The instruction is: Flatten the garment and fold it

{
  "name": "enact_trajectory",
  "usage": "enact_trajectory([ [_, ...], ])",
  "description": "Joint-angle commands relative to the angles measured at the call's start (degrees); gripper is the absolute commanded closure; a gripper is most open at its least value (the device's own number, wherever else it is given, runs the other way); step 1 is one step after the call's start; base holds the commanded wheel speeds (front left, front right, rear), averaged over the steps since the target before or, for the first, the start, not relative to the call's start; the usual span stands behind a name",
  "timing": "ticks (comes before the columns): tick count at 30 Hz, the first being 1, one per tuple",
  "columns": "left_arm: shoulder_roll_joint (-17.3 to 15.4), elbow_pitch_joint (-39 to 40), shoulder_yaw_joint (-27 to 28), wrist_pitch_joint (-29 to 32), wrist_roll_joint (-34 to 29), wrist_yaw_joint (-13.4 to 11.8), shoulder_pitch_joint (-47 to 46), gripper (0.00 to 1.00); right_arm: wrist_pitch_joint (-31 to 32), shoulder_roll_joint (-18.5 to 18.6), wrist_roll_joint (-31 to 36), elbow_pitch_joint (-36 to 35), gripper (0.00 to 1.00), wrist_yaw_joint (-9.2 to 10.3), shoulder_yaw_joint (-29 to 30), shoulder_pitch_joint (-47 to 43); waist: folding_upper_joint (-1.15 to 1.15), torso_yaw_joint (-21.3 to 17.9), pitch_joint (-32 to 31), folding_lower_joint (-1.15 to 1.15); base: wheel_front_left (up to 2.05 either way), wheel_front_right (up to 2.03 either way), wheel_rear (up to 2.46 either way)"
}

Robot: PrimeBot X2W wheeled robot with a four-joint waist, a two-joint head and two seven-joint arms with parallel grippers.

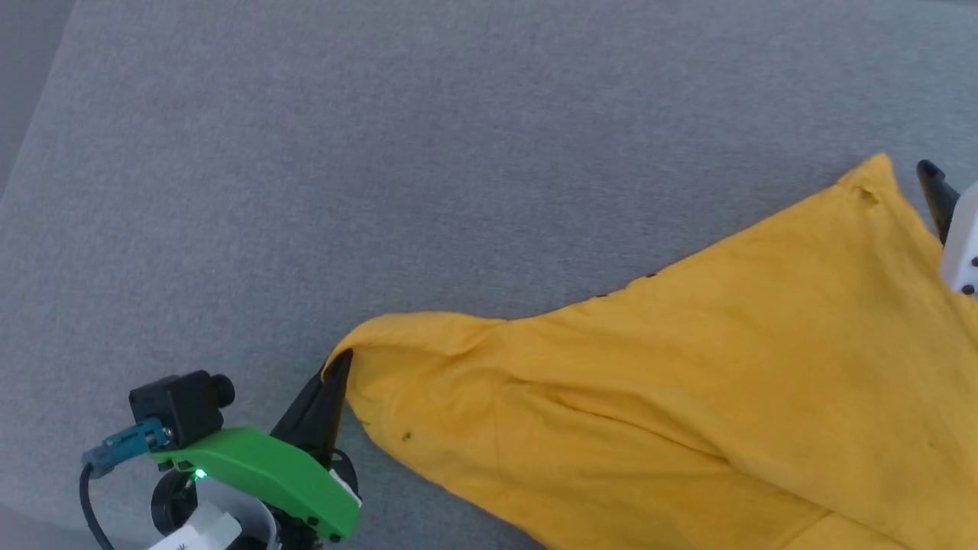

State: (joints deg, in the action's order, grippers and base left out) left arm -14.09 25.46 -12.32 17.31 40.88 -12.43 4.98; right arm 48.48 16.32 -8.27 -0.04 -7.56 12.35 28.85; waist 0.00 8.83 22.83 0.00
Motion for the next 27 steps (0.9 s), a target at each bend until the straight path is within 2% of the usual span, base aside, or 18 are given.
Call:
enact_trajectory([
  [1,0.3,-0.1,-0.1,-0.3,-0.4,0.4,-1.1,1.00,0.1,0.4,0.7,1.1,0.00,0.08,-0.2,1.2,0.00,2.9,2.9,0.00,0.00,0.00,0.00],
  [7,0.5,-0.6,-0.3,-0.7,0.0,0.8,-1.8,1.00,0.2,0.8,1.7,5.6,0.00,0.08,-0.5,2.6,0.00,4.0,4.2,0.00,0.00,0.00,0.00],
  [11,0.4,-0.9,-0.3,-0.7,0.1,0.9,-2.0,1.00,2.5,0.9,1.7,7.8,0.00,0.08,-1.0,2.1,0.00,4.2,4.4,0.00,0.00,0.00,0.00],
  [12,0.4,-0.9,-0.3,-0.6,0.2,0.9,-2.1,1.00,3.5,1.0,1.5,8.3,0.42,0.08,-1.2,1.8,0.00,4.2,4.3,0.00,0.00,0.00,0.00],
  [13,0.3,-1.0,-0.2,-0.6,0.2,0.9,-2.2,1.00,4.0,1.1,1.2,8.4,0.66,0.08,-1.6,1.7,0.00,4.1,4.3,0.00,0.00,0.00,0.00],
  [14,0.3,-1.0,-0.1,-0.6,0.2,0.9,-2.2,1.00,4.1,1.3,0.9,8.4,1.00,0.08,-2.0,1.5,0.00,4.1,4.2,0.00,0.00,0.00,0.00],
  [19,0.4,-1.6,0.4,-0.8,0.7,0.6,-2.1,1.00,2.2,1.8,0.2,8.3,1.00,0.08,-2.6,0.5,0.00,3.1,3.1,0.00,0.00,0.00,0.00],
  [27,-0.6,-4.0,2.2,-2.0,-0.5,0.7,-5.8,1.00,-7.8,-0.1,-0.4,5.8,1.00,0.08,-0.9,0.6,0.00,0.2,-1.9,0.00,0.00,0.00,0.00],
])
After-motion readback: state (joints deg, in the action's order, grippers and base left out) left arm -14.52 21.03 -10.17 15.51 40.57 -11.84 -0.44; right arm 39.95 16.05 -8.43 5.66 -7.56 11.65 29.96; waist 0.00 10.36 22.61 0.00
